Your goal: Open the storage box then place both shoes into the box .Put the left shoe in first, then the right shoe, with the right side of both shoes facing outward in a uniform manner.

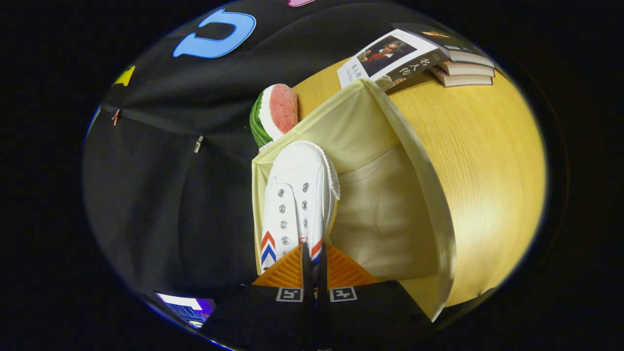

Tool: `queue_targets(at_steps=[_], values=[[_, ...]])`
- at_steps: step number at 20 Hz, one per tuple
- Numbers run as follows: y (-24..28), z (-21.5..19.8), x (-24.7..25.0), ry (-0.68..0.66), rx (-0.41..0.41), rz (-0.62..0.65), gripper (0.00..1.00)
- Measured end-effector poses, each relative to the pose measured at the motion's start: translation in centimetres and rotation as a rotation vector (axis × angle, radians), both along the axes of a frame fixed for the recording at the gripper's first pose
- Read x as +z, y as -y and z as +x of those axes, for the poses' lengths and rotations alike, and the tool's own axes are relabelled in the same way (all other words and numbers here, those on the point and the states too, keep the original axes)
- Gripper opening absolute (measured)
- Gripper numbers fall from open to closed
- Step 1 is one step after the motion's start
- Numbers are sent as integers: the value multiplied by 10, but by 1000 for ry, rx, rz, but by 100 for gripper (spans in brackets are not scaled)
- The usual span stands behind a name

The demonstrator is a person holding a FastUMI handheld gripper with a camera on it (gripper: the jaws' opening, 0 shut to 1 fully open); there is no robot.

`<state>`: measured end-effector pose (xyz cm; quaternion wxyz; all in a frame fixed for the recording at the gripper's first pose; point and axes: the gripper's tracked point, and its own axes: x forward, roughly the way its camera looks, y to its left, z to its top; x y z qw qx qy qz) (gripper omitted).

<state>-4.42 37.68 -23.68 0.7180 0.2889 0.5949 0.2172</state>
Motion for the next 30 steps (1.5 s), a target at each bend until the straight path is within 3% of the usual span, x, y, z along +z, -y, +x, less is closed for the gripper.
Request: queue_targets(at_steps=[5, 7, 11, 16, 22, 26, 30], values=[[1, -5, -28, 11, 48, -85, 5], [-6, 5, -16, 31, 21, -31, 12], [-5, 15, 17, 132, -13, 24, 100], [52, 15, 64, 326, -16, -9, 98], [199, 39, 99, 570, -110, -191, 98], [316, 45, 85, 583, -184, -350, 98], [433, 39, 36, 517, -228, -531, 99]])
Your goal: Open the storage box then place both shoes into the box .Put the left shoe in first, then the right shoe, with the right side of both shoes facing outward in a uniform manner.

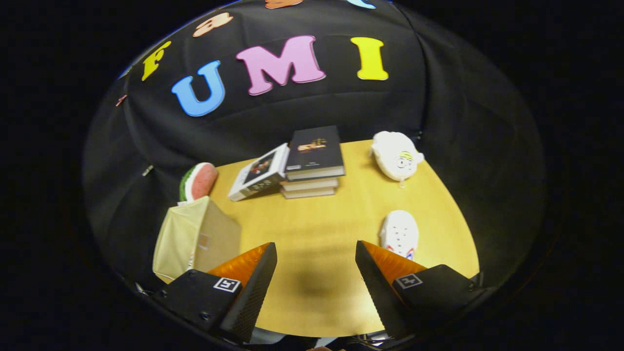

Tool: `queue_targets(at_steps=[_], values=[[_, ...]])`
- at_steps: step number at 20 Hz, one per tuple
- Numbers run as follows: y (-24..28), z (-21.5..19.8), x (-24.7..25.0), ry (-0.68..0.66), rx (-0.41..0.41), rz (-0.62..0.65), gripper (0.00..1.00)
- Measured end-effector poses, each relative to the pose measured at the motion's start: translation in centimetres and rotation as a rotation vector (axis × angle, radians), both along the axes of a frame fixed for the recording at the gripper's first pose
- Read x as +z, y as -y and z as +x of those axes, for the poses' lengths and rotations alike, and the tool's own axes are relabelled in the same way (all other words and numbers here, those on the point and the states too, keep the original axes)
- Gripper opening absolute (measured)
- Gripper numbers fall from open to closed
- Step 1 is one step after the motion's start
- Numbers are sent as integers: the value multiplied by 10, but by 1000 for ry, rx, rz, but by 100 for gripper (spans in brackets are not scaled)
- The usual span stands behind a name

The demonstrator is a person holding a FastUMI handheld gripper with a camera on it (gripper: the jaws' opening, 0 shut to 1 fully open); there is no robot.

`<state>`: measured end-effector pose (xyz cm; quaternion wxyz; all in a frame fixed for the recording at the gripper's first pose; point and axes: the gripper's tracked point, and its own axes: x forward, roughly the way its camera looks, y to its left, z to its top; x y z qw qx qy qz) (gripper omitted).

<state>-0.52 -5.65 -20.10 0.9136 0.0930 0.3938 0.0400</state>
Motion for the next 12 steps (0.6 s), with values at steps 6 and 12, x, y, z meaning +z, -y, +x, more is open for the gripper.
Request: queue_targets(at_steps=[6, 12], values=[[111, -21, -74, -194, -95, -42, 99], [145, -18, -132, -318, -35, -56, 99]])
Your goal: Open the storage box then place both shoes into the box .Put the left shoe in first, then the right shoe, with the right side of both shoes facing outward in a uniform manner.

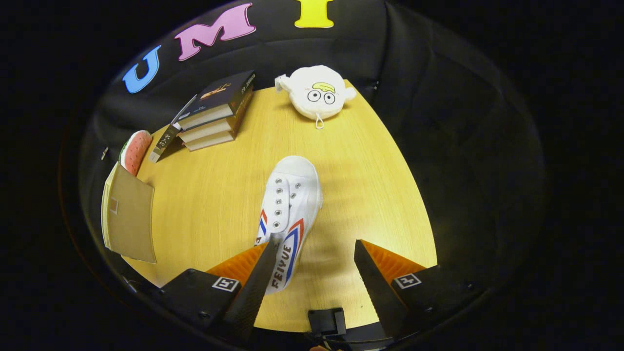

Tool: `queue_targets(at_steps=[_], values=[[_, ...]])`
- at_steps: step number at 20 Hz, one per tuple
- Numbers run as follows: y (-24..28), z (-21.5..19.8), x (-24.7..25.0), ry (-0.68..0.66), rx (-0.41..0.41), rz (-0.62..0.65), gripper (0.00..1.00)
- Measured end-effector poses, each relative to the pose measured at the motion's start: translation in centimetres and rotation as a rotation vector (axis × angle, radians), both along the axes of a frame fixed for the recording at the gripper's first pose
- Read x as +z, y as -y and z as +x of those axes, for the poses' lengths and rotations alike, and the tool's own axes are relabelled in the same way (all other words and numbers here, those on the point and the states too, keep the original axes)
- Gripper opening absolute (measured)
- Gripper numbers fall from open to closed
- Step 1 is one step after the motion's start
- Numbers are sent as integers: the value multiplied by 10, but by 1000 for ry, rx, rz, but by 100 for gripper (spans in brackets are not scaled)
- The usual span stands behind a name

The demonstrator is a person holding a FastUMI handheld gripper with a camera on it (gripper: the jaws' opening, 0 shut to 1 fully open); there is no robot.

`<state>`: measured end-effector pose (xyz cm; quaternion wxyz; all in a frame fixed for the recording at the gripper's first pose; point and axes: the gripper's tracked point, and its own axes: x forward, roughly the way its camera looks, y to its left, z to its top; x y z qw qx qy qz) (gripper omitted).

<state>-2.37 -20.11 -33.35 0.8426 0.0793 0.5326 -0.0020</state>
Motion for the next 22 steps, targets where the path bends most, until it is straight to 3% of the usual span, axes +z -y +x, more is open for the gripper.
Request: queue_targets(at_steps=[9, 11, 12, 15, 17, 18, 20, 22], values=[[-23, 14, -51, -68, 47, 105, 98], [-34, 17, -54, -70, 42, 143, 74], [-33, 19, -53, -63, 47, 145, 48], [-33, 18, -55, -71, 22, 189, 44], [-33, 19, -54, -78, -35, 228, 34], [-30, 17, -55, -77, -59, 244, 20], [-27, 17, -52, -76, -72, 270, 8], [-27, 17, -49, -61, -105, 292, 5]])
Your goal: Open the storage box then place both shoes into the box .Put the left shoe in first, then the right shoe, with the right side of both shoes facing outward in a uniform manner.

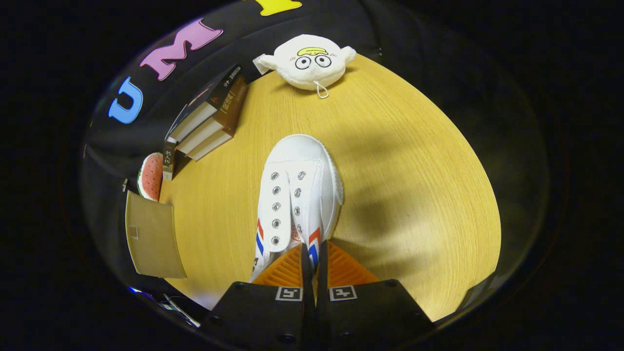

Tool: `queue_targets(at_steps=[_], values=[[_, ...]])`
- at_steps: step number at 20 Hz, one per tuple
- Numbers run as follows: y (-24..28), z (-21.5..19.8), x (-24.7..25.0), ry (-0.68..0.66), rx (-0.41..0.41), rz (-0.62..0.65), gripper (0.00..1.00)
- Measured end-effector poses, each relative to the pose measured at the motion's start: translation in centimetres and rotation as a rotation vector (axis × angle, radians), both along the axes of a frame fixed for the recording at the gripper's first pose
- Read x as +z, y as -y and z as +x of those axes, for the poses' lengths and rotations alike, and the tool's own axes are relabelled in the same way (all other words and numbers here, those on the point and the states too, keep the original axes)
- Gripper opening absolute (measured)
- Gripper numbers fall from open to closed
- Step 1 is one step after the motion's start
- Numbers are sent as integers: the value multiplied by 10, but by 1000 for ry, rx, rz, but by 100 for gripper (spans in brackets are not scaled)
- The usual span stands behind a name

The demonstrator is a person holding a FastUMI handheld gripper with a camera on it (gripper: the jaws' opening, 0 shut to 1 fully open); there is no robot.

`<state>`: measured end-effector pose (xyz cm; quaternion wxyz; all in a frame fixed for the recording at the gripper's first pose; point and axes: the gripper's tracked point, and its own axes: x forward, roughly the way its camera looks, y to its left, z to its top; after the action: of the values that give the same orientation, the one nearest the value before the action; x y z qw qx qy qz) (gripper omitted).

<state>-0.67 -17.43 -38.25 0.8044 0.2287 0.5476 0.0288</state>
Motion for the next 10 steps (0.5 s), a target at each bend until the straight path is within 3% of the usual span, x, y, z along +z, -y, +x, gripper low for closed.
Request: queue_targets(at_steps=[10], values=[[-34, -8, 62, 61, -85, 139, 5]])
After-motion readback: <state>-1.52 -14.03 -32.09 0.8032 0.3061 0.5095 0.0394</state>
